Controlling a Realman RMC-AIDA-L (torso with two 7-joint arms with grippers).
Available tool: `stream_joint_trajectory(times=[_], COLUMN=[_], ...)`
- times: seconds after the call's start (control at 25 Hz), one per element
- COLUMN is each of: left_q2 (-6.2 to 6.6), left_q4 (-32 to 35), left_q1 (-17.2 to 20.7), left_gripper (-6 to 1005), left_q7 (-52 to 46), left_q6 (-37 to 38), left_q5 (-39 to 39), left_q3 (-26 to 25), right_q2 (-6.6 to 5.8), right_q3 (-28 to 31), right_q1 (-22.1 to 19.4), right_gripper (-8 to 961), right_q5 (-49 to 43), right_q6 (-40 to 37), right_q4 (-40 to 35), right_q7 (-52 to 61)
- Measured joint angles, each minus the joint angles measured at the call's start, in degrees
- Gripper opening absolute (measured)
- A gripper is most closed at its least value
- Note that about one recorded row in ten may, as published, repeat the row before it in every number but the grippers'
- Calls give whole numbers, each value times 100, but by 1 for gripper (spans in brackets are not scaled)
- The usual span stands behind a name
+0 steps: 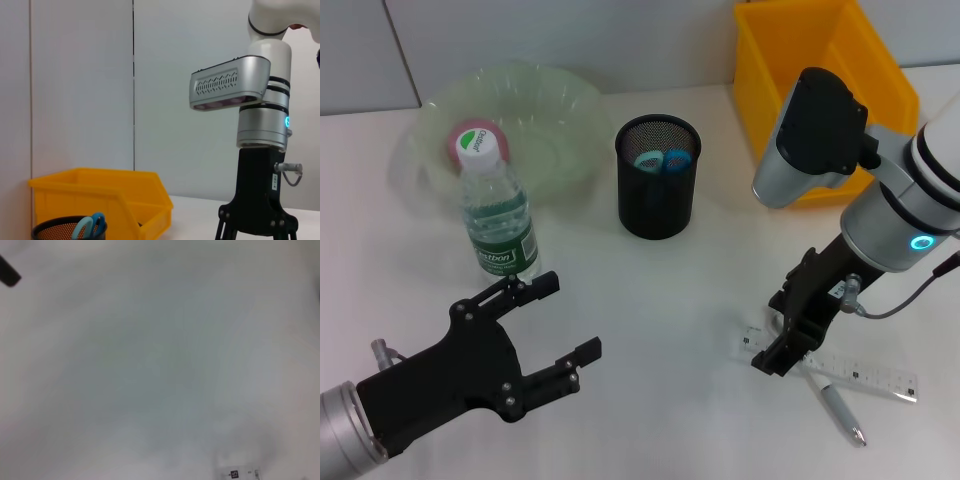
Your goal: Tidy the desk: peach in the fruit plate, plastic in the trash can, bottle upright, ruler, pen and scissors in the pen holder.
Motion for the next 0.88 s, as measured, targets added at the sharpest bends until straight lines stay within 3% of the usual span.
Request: stream_joint_trajectory(times=[0.88], left_q2=[-3], left_q4=[-17], left_q1=[35], left_gripper=[795], left_q7=[60], left_q6=[70], left_q5=[24], left_q3=[0], right_q2=[-1], right_q3=[-64], right_q1=[-1], right_gripper=[830], right_q5=[-54], right_q6=[351], right_q4=[263], right_q7=[-22])
